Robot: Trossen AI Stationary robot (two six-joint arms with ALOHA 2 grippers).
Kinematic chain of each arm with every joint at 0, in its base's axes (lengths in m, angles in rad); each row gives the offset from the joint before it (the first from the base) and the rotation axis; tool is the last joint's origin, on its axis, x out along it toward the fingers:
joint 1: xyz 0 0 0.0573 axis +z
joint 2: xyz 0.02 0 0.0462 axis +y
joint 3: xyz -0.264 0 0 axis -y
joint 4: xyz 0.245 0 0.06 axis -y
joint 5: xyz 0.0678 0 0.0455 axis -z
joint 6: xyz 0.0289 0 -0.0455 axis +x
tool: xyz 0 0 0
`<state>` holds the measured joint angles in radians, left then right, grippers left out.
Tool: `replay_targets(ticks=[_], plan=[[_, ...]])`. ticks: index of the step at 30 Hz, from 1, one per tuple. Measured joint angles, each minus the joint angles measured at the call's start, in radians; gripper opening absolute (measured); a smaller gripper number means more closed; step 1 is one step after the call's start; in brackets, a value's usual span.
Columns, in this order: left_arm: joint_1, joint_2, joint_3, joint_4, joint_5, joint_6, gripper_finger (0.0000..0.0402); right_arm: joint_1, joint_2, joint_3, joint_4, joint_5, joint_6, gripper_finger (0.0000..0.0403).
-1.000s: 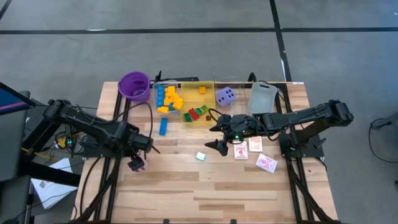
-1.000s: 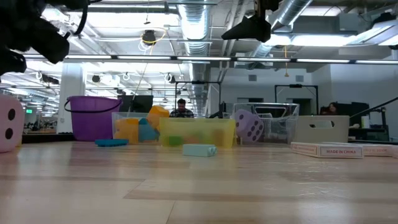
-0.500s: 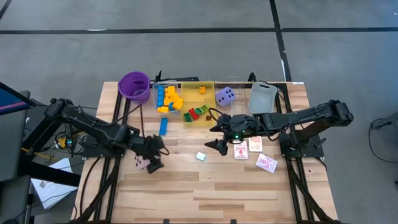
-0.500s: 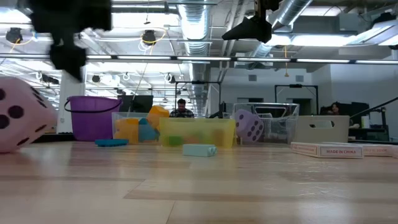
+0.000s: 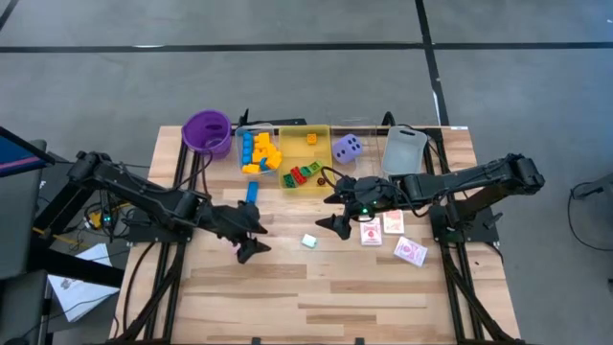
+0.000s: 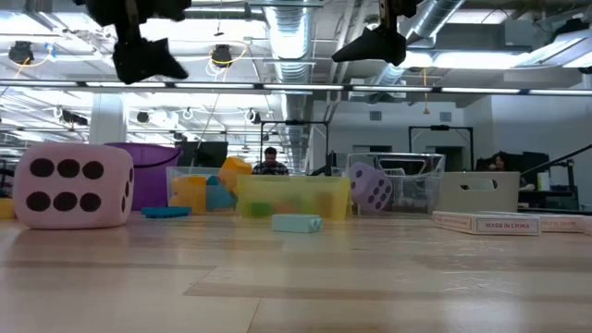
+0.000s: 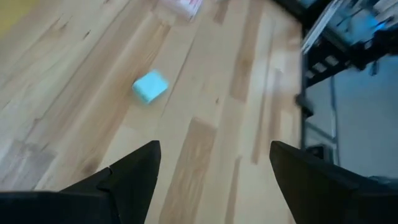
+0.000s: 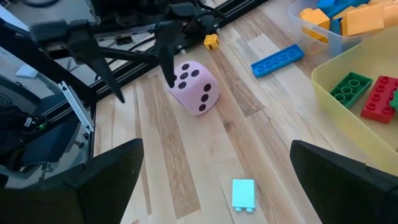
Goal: Pick & Place Toys
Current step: Put the pink dice into the right transparent bin
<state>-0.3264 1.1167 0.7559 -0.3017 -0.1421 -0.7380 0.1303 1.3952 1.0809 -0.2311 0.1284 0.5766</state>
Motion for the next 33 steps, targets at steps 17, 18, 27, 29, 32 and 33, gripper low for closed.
replay_targets(ticks=[17,18,27,29,32,33], plan=[[0.0,-0.007,0.0,0.168,-0.007,0.0,0.0296,0.0,0.0,0.0,-0.008,0.0,0.0,0.0398],[0.0,-0.007,0.0,0.169,-0.007,0.0,0.0296,0.0,0.0,0.0,-0.008,0.0,0.0,0.0398],[0.0,-0.007,0.0,0.168,-0.098,0.092,0.0296,0.0,0.0,0.0,-0.005,0.0,0.0,0.0398],[0.0,-0.007,0.0,0.169,-0.134,0.118,0.0296,0.0,0.0,0.0,-0.005,0.0,0.0,0.0398],[0.0,-0.007,0.0,0.168,-0.187,0.158,0.0296,0.0,0.0,0.0,-0.005,0.0,0.0,0.0398],[0.0,-0.007,0.0,0.168,-0.2,0.169,0.0296,0.0,0.0,0.0,-0.005,0.0,0.0,0.0398]])
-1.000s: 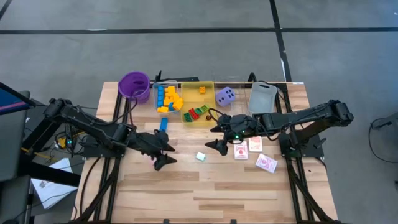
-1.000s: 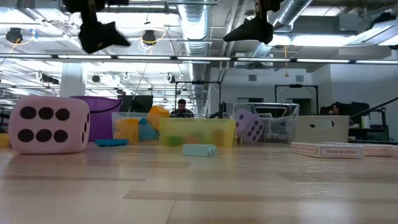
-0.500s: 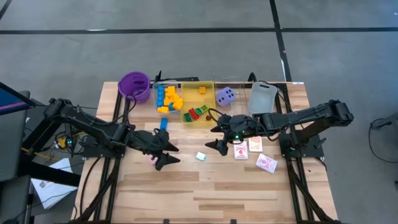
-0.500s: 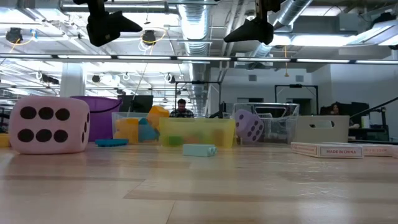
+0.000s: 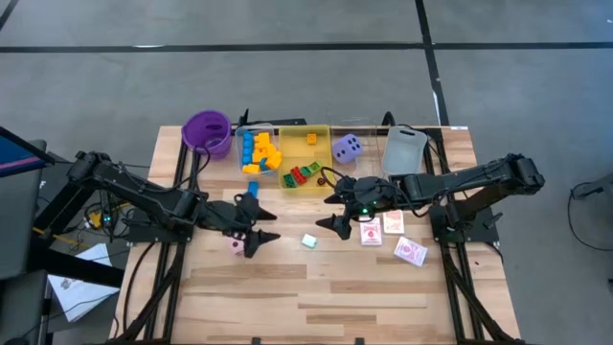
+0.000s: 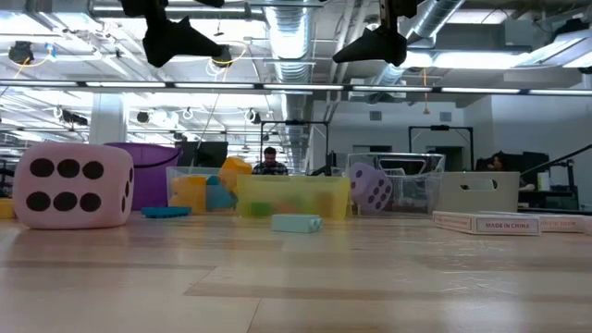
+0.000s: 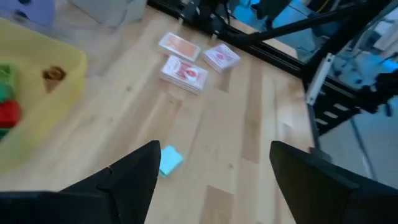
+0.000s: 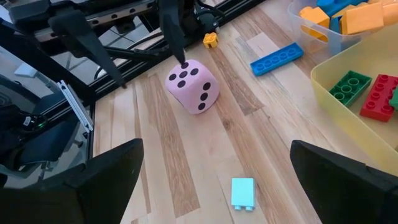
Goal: Pick & Place Toys
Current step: Put the pink dice into the right transparent bin
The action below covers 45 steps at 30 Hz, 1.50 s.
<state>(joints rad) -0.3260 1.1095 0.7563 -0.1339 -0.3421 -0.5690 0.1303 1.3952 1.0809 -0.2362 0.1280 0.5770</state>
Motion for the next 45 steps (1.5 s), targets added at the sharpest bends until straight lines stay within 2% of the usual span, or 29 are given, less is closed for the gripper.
replay_targets(ticks=[14,21,26,31,36,42,45], plan=[[0.016,0.0,0.0,-0.012,-0.035,0.144,0.0296,0.0,0.0,0.0,-0.002,0.001,0.0,0.0398],[0.071,0.0,0.0,-0.152,-0.062,0.141,0.0296,0.0,0.0,0.0,-0.002,0.001,0.0,0.0398],[0.093,0.0,0.0,-0.306,-0.055,0.047,0.0296,0.0,0.0,0.0,-0.002,0.001,0.0,0.0398],[0.093,0.0,0.0,-0.415,0.024,-0.02,0.0296,0.0,0.0,0.0,-0.003,0.001,-0.001,0.0398],[0.093,0.0,0.0,-0.481,0.043,-0.122,0.0296,0.0,0.0,0.0,-0.02,0.001,-0.008,0.0398],[0.108,0.0,0.0,-0.526,0.031,-0.369,0.0296,0.0,0.0,0.0,-0.021,0.001,-0.01,0.0398],[0.109,0.0,0.0,-0.536,0.031,-0.384,0.0296,0.0,0.0,0.0,-0.021,0.001,-0.01,0.0398]])
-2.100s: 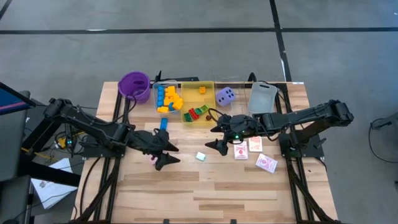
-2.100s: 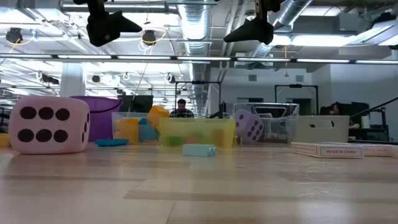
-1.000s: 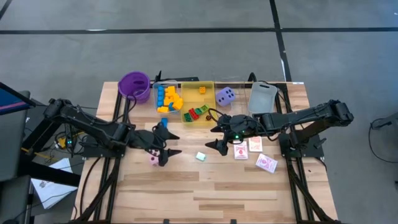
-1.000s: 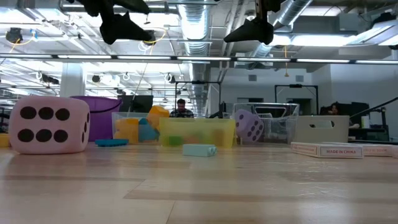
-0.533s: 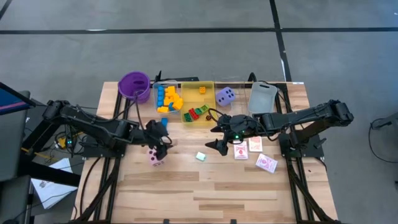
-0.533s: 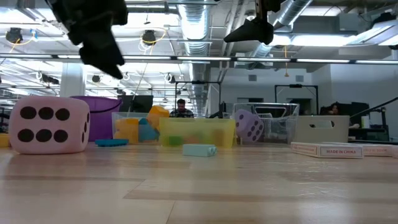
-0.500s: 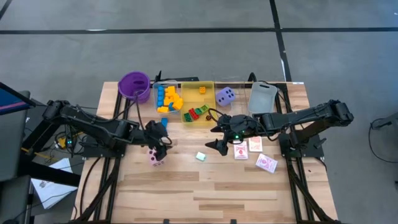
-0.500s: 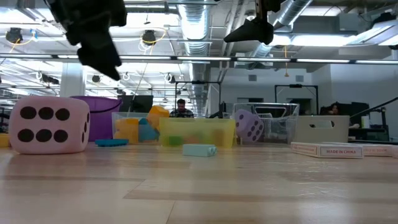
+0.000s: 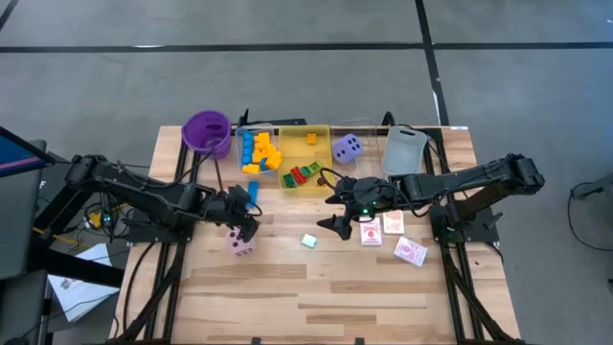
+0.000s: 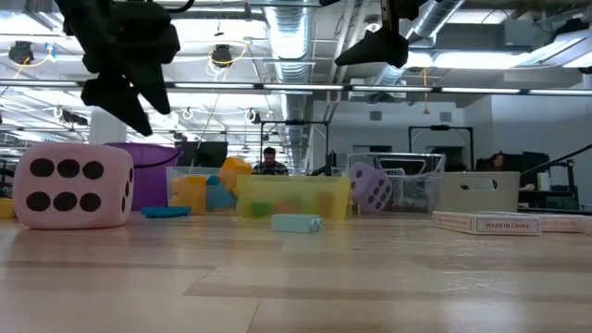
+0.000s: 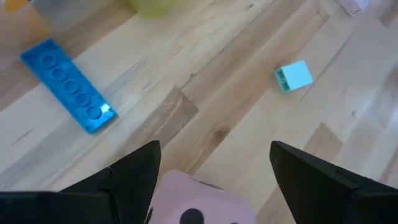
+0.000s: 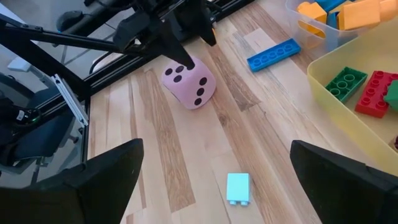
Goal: Pick & Place Toys
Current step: Put the pink dice into the right transparent bin
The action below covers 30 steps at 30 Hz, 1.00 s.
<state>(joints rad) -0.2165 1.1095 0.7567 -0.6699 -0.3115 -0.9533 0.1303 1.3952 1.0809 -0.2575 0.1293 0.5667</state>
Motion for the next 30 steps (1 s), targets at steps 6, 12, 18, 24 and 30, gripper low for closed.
replay_targets(ticks=[6,12,18,24,30], plan=[[0.0,0.0,0.0,-0.119,0.0,-0.008,0.0296,0.0,0.0,0.0,-0.012,0.001,0.0,0.0398],[0.0,0.0,0.0,-0.239,-0.003,-0.123,0.0296,0.0,0.0,0.0,-0.073,0.002,-0.048,0.0398],[0.0,0.0,0.0,-0.266,0.037,-0.155,0.0296,0.0,0.0,0.0,-0.09,0.002,-0.05,0.0398],[-0.018,0.0,0.0,-0.3,0.192,-0.126,0.0296,0.0,0.0,0.0,-0.087,0.002,-0.053,0.0398],[-0.085,0.0,0.0,-0.3,0.214,-0.041,0.0296,0.001,0.0,-0.039,0.025,0.034,-0.096,0.0398]])
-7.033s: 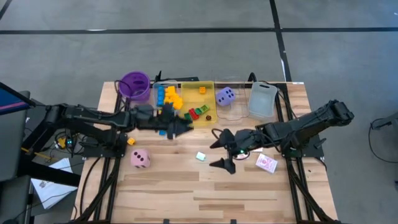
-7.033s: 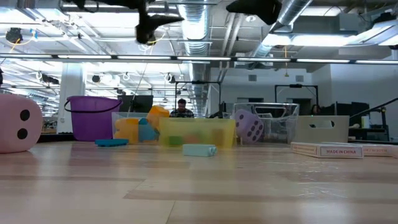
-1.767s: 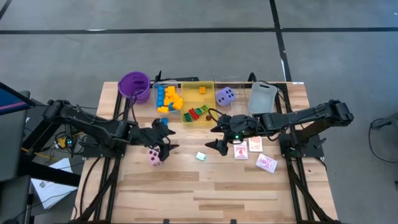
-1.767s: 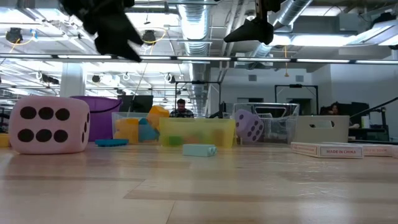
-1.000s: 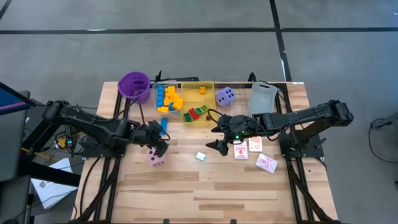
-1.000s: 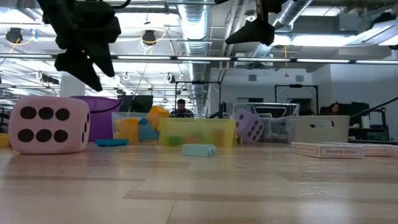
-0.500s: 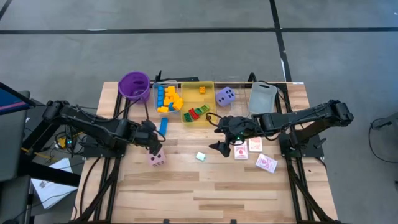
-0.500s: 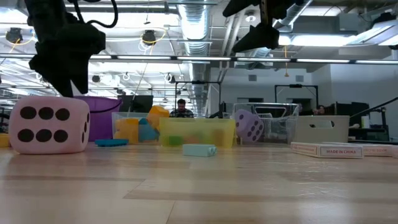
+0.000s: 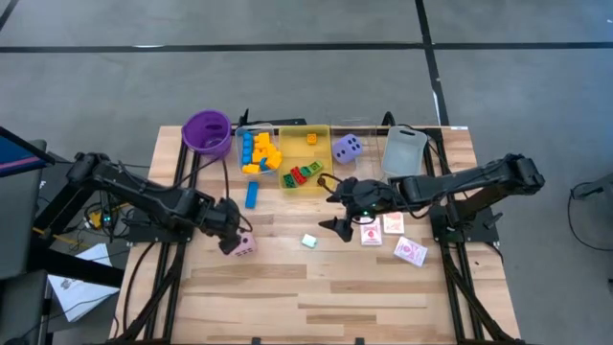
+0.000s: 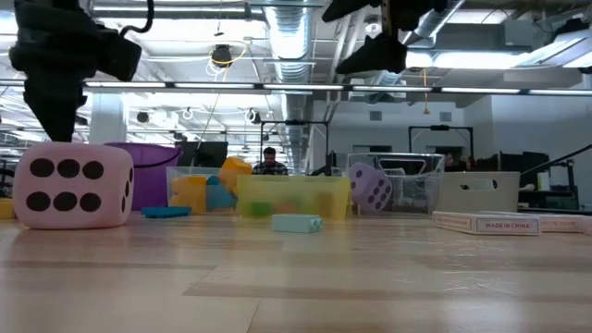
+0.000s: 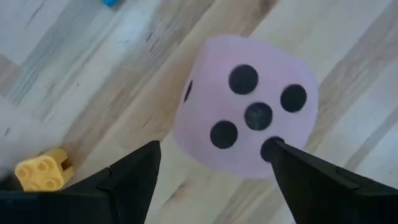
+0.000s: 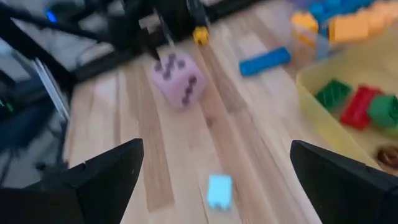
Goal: Pick & Place Toys
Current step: Put the pink dice into the right transparent bin
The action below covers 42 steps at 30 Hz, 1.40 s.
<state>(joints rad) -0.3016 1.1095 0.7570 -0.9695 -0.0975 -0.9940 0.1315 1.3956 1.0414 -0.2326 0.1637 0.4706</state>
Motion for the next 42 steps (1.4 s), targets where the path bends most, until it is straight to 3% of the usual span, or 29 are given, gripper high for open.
replay_targets(ticks=[4,8,17,29,37,42], plan=[[-0.042,0.0,0.0,0.001,-0.056,0.016,0.0296,0.001,-0.001,-0.07,0.188,0.027,0.0,0.0398],[-0.069,0.0,0.0,0.008,-0.092,0.016,0.0296,0.001,0.0,-0.126,0.263,0.045,0.031,0.0398],[-0.074,0.0,0.0,0.179,-0.108,0.106,0.0296,0.012,0.0,-0.179,0.29,0.044,0.113,0.0398],[-0.073,0.058,0.0,0.211,-0.141,0.17,0.0296,0.018,0.0,-0.23,0.293,0.047,-0.073,0.0398],[-0.073,0.078,0.0,0.224,-0.141,0.167,0.0296,-0.004,0.0,-0.229,0.348,0.054,0.078,0.0398],[-0.073,0.078,0.0,0.243,-0.142,0.167,0.0296,-0.001,0.011,-0.229,0.355,0.047,-0.062,0.0399]])
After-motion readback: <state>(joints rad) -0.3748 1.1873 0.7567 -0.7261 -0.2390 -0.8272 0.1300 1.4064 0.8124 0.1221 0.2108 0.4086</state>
